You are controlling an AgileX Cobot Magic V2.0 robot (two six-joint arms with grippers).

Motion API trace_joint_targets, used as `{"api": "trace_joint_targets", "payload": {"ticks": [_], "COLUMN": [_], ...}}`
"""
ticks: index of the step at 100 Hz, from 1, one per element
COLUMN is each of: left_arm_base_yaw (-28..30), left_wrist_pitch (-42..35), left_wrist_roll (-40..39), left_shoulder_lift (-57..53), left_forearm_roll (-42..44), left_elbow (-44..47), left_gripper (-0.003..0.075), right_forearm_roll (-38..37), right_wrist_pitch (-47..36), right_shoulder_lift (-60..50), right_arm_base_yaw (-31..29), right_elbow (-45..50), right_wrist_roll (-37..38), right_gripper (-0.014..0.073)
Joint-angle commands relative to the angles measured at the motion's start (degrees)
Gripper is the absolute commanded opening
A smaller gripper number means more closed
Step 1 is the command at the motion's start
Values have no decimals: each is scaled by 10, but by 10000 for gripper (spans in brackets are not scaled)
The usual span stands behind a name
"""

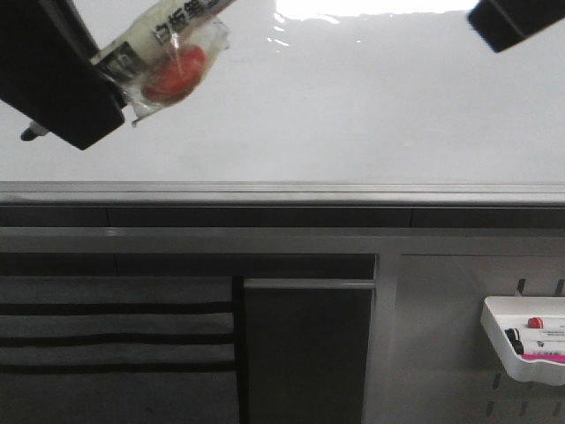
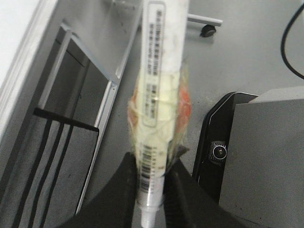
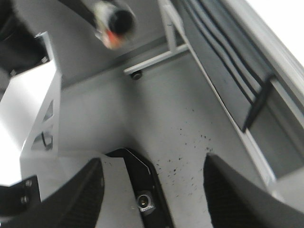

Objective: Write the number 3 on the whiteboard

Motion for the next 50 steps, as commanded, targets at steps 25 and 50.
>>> {"api": "trace_joint_targets", "payload": {"ticks": [25,50], "left_arm_base_yaw": [-53,-53], "left_wrist_pitch": [-18,-18], "left_wrist_roll": [8,8], "left_shoulder_lift": [-13,-13], "left_forearm_roll": [-20,-9], "left_elbow": [-20,-20], "left_gripper": [-20,-20], "right_forearm_roll": [-11,-5], "right_wrist_pitch": [-154,-167], "right_shoulder_lift": [29,69], "right_arm_base_yaw": [186,231], "right_elbow": [-43,-56], "right_wrist_roll": [-83,-84], "right_gripper": [407,391]}}
